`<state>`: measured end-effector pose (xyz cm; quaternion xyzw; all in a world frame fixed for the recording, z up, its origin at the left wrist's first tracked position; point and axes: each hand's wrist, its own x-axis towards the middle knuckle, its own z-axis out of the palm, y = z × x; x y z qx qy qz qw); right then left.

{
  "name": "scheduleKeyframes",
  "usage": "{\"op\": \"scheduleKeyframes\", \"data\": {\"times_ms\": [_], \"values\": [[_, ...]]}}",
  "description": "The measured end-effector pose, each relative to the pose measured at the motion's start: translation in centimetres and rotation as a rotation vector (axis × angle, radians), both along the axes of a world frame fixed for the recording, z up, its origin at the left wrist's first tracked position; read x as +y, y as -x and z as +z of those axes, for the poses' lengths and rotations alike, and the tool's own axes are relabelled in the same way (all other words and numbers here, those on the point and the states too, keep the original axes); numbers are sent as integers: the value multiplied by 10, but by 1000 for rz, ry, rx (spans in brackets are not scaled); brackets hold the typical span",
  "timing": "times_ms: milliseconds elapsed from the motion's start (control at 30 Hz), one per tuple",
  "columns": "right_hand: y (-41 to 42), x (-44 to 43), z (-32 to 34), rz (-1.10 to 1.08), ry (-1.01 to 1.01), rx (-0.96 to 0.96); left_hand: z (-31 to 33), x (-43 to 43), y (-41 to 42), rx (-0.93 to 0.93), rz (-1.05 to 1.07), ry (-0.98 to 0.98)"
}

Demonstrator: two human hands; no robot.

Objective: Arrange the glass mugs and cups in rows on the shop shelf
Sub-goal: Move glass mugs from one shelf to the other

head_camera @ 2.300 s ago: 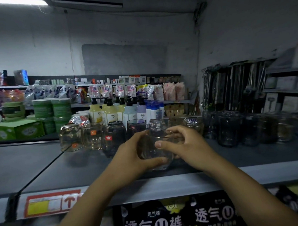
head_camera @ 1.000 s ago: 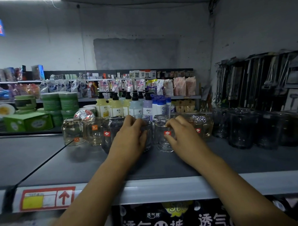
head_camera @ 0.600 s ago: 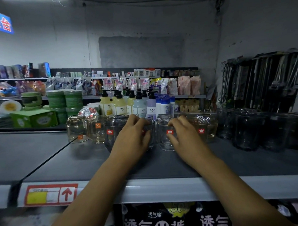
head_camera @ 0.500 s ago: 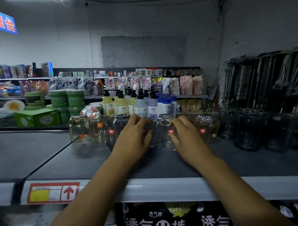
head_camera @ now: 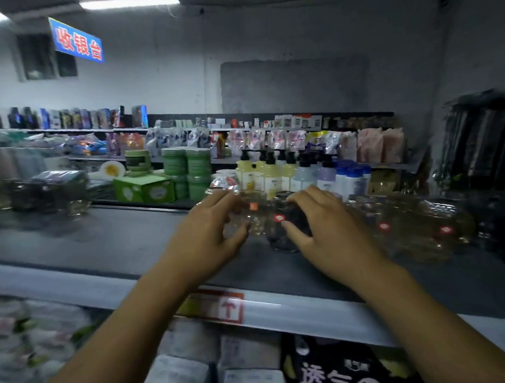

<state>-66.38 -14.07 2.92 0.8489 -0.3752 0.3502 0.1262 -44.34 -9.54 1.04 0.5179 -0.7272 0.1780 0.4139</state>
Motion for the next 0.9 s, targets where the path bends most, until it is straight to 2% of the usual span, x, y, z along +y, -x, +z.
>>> {"op": "scheduleKeyframes", "data": {"times_ms": [267, 567, 767, 900], "values": [[-226, 6, 8, 136, -100, 133, -11, 30, -241, 2, 284, -79], [-480, -22, 29, 157, -309, 99, 13, 29, -489, -42, 361, -175], [-569, -55, 22, 148, -331, 33, 22, -19, -569, -153, 333, -239], [-595, -71, 8, 171, -309, 44, 23, -46, -589, -203, 319, -381]]}}
